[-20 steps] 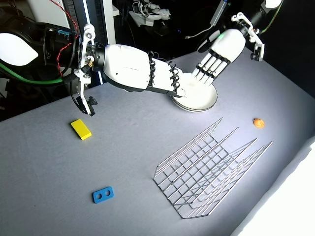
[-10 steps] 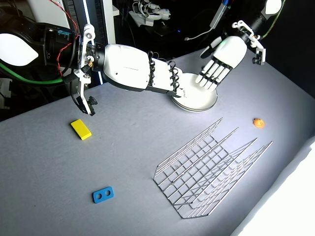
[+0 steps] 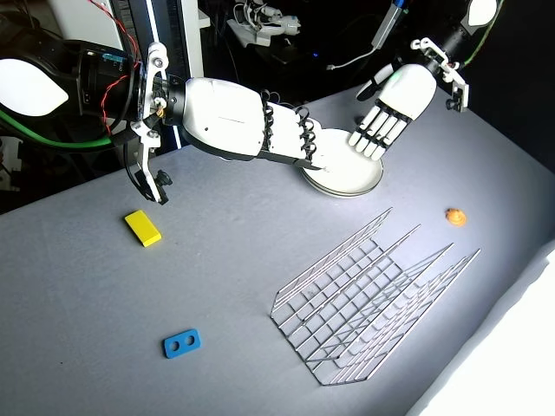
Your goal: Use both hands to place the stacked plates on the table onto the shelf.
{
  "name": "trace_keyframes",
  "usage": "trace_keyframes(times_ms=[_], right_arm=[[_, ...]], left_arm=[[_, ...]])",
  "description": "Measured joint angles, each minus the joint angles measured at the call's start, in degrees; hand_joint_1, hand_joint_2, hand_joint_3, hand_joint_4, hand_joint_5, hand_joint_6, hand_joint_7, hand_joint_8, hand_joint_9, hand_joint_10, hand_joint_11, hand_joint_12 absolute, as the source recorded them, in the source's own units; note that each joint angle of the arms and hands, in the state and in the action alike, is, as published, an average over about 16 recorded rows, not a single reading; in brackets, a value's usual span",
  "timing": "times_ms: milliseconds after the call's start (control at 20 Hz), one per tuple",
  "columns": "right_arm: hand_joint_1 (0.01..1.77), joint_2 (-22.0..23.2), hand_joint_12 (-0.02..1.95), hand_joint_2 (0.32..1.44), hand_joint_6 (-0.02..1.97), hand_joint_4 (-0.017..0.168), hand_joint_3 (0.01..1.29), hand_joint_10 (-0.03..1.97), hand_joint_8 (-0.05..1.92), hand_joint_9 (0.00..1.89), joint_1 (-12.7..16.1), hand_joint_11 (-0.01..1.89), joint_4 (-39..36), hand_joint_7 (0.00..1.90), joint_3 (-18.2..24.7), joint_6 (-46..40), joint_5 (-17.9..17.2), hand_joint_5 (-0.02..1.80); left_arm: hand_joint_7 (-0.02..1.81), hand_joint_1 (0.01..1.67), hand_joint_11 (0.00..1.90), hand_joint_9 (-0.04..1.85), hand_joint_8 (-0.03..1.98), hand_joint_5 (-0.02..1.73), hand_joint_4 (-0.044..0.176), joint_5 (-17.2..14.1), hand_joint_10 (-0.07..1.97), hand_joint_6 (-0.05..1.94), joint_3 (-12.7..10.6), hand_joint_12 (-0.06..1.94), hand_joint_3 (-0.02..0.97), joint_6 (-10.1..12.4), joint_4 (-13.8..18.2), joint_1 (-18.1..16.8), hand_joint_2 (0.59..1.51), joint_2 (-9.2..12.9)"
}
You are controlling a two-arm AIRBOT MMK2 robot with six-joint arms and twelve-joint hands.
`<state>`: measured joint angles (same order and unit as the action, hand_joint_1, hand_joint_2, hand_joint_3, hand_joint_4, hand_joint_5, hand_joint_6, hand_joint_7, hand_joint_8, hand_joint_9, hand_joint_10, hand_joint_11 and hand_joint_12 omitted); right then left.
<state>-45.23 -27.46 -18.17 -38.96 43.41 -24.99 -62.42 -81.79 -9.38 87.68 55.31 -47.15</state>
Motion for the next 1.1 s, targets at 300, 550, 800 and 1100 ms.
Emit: trace_keyframes(times_ms=[300,550,800,1100], right_arm=[[1.23,0.0,0.14,0.96,0.02,-0.002,0.02,0.0,0.01,0.02,-0.01,0.01,0.0,0.02,0.0,0.04,0.0,0.01],[1.23,0.0,0.13,0.98,0.02,-0.002,0.02,0.0,0.01,0.02,-0.03,0.01,-0.01,0.02,0.0,0.09,0.0,0.02],[1.24,0.0,0.14,0.99,0.02,-0.002,0.02,0.0,0.01,0.02,-0.04,0.01,-0.03,0.02,0.0,0.16,0.0,0.02],[1.24,0.0,0.15,1.0,0.02,-0.002,0.02,0.0,0.01,0.02,-0.04,0.01,-0.12,0.02,0.0,0.25,0.0,0.02]], left_arm=[[0.02,0.02,0.02,0.02,0.01,0.0,-0.003,0.26,0.01,0.0,0.44,0.01,0.021,0.04,-0.4,1.17,1.167,-0.34],[0.02,0.02,0.01,0.02,0.01,0.0,-0.005,0.93,0.01,0.0,0.92,0.01,0.021,0.15,-0.96,1.89,1.165,-0.69],[0.01,0.02,0.01,0.02,0.01,0.02,-0.004,1.8,0.01,0.0,1.83,0.01,0.021,0.34,-1.81,2.09,1.161,-1.06],[0.01,0.02,0.01,0.02,0.01,0.03,-0.001,2.96,0.01,0.01,3.64,0.01,0.021,0.59,-3.57,2.33,1.164,-1.33]])
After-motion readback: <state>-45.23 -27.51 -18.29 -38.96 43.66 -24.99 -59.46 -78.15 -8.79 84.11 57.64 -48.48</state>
